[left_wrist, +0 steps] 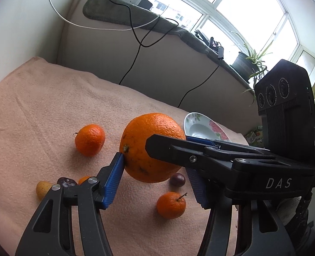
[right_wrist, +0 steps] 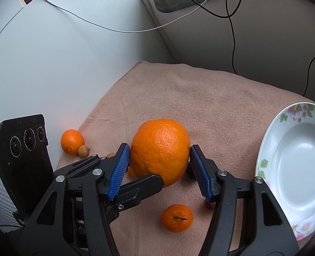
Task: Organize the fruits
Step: 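Close the right gripper around the large orange and lift it, then carry the large orange with the right gripper onto the white floral plate, then open the right gripper and release the orange on the plate, then withdraw the right gripper and move it toward the second large orange, then lower the right gripper around the large orange by the wall and close, then lift the large orange with the right gripper and carry it toward the plate, then lower the orange onto the plate beside the first orange and open the right gripper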
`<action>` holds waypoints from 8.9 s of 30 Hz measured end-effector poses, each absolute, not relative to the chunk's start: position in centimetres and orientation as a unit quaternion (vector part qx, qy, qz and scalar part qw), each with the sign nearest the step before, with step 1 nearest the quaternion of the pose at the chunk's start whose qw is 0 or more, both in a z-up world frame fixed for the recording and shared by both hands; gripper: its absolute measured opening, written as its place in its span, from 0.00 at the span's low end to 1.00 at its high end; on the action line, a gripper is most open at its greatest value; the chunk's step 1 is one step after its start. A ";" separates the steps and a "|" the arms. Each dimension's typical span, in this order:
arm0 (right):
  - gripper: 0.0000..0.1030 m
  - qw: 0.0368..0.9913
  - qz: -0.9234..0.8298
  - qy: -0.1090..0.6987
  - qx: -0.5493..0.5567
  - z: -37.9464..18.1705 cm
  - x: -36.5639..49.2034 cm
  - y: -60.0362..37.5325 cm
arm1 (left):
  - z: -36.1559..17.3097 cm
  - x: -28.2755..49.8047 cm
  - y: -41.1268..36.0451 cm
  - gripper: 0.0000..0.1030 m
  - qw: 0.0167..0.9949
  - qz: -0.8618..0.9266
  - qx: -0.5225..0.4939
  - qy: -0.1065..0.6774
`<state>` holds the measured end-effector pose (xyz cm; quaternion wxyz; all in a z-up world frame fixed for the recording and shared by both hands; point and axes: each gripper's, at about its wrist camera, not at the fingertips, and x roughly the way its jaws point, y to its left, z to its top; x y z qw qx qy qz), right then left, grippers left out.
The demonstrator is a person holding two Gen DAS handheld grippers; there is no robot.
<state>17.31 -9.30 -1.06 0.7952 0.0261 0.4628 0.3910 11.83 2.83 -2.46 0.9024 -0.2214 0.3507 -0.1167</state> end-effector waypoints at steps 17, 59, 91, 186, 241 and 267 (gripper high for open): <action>0.60 0.826 0.343 0.444 0.059 0.7 16.4 -18.3 | -0.9 13.3 -4.4 0.56 0.899 -0.180 -0.190 0.351; 0.80 0.883 0.225 0.400 0.098 2.0 14.9 -28.5 | 0.2 14.8 -8.0 0.57 0.905 -0.193 -0.142 0.351; 0.86 0.909 0.196 0.365 0.043 2.4 2.6 -25.5 | 0.5 1.6 0.6 0.68 0.933 -0.090 -0.138 0.318; 0.79 0.625 0.581 0.510 -0.108 -6.2 9.8 18.1 | -7.0 0.6 19.6 0.68 0.900 0.158 -0.261 0.311; 0.67 0.751 0.480 0.454 0.005 -0.4 10.2 -2.4 | -1.9 1.3 6.5 0.62 0.942 -0.006 -0.167 0.292; 0.67 0.820 0.358 0.432 0.111 0.8 12.1 -20.5 | -0.7 6.3 -7.0 0.62 0.930 -0.158 -0.105 0.315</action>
